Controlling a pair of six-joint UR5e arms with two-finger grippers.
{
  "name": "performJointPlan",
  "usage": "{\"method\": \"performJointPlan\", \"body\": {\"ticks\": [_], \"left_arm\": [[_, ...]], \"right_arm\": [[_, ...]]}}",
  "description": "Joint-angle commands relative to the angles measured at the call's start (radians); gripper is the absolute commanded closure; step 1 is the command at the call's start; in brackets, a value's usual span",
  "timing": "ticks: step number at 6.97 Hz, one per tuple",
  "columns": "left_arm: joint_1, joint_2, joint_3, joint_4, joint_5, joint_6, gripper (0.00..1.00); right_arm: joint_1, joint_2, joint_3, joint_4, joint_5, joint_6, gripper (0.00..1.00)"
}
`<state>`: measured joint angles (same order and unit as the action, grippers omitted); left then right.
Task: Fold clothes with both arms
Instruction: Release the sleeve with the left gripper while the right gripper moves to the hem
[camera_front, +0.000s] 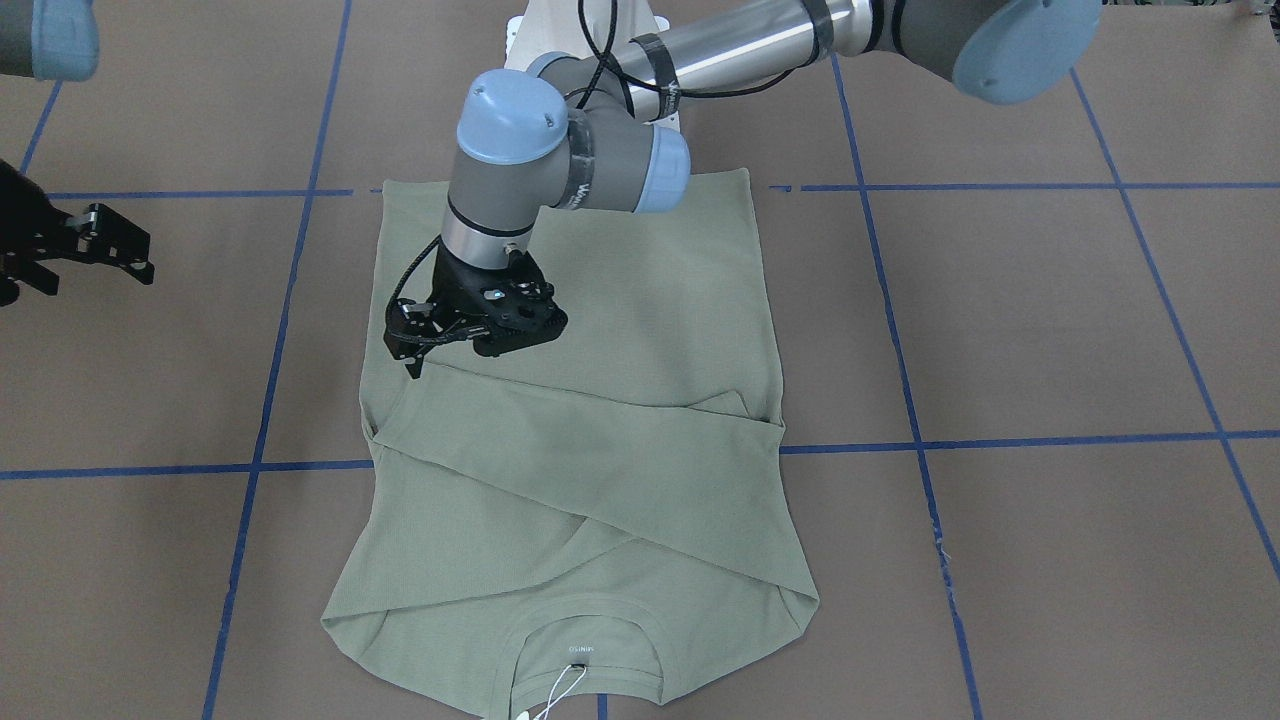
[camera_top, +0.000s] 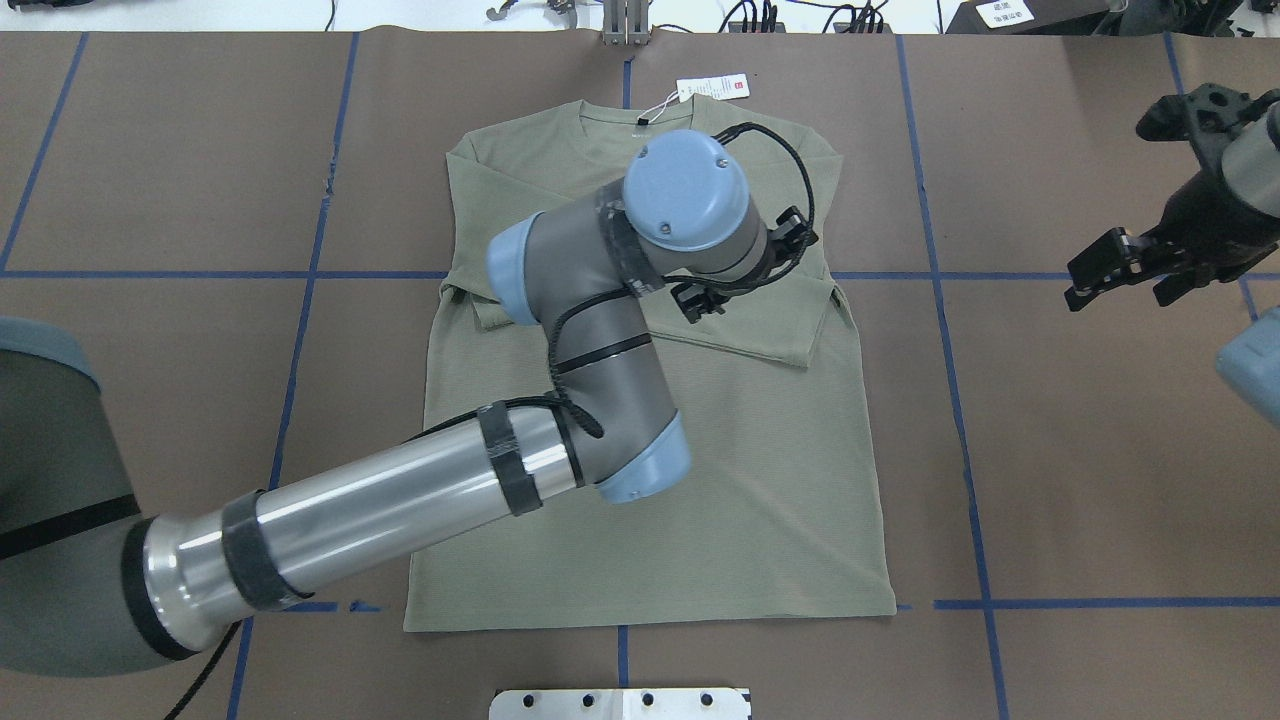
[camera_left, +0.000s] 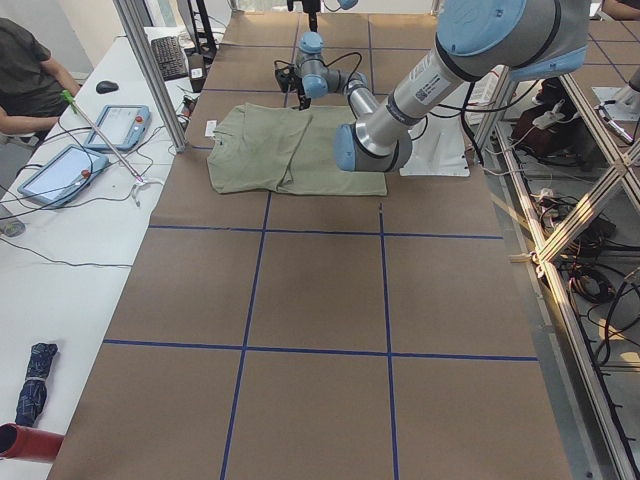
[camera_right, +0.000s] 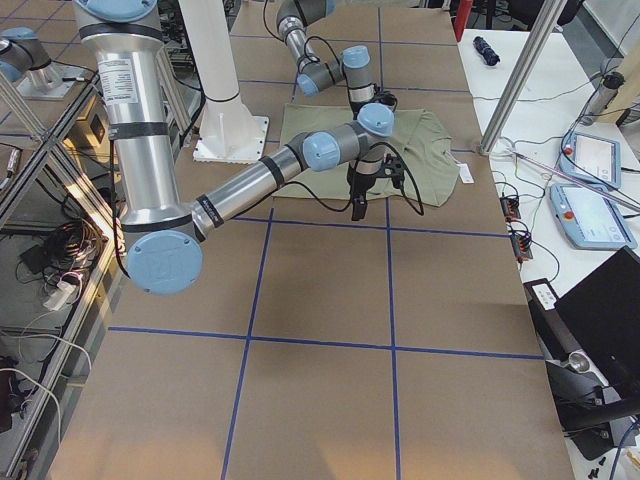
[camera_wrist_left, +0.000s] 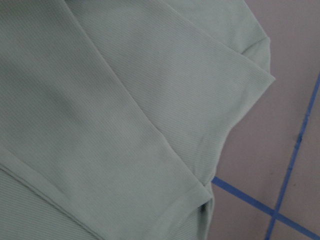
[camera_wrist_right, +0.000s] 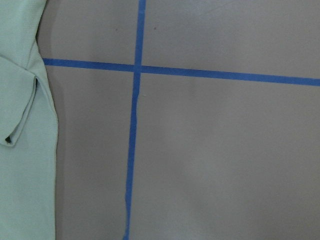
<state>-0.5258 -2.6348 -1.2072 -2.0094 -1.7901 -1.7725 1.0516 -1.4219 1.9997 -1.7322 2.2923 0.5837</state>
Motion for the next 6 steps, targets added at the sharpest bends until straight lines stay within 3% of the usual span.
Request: {"method": "performJointPlan", "body": {"ticks": [1,2,4,5,6], "left_arm": [[-0.022,0.27,-0.389,0.19,-0.029,0.178,0.0],[-0.029,0.398,-0.586,0.287,-0.029,0.287,0.01],[-0.078,0.539,-0.829,0.45,-0.029,0.457,0.01],[-0.086,0.556,-0.888,0.507,-0.029,0.478,0.01],[-0.086,0.555,-0.9,0.52,-0.029,0.478,0.01]], "right_arm": [[-0.208,0.001,0.013,0.256,-0.145,0.368,0.0],[-0.346,0.004,0.024,0.319,-0.248,0.525,0.0],[-0.612,0.003,0.047,0.345,-0.443,0.731,0.0],[-0.702,0.003,0.056,0.353,-0.506,0.792,0.0],[-0.725,-0.006,0.059,0.353,-0.504,0.792,0.0]]}}
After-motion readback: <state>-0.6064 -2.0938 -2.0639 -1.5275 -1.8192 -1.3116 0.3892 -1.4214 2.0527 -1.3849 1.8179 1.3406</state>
